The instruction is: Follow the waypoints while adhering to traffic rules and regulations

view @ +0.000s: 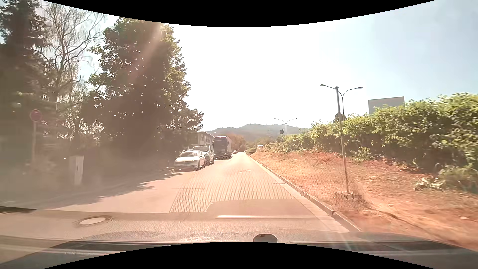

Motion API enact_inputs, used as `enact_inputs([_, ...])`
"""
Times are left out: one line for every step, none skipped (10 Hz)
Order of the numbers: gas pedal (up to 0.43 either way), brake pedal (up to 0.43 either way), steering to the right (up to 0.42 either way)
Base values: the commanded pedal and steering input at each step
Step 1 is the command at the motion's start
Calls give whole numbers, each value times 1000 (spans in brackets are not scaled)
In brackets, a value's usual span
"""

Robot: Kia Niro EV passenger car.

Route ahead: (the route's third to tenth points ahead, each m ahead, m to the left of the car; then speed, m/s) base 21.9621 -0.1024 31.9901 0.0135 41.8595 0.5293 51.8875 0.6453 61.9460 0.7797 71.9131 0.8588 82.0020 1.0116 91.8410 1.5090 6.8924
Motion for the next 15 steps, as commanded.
enact_inputs([228, 0, -26])
enact_inputs([228, 0, -19])
enact_inputs([228, 0, -13])
enact_inputs([228, 0, -12])
enact_inputs([228, 0, -12])
enact_inputs([228, 0, -10])
enact_inputs([228, 0, -5])
enact_inputs([228, 0, -4])
enact_inputs([220, 0, -5])
enact_inputs([209, 0, -4])
enact_inputs([197, 0, -3])
enact_inputs([197, 0, -3])
enact_inputs([197, 0, -3])
enact_inputs([197, 0, -3])
enact_inputs([177, 0, -2])
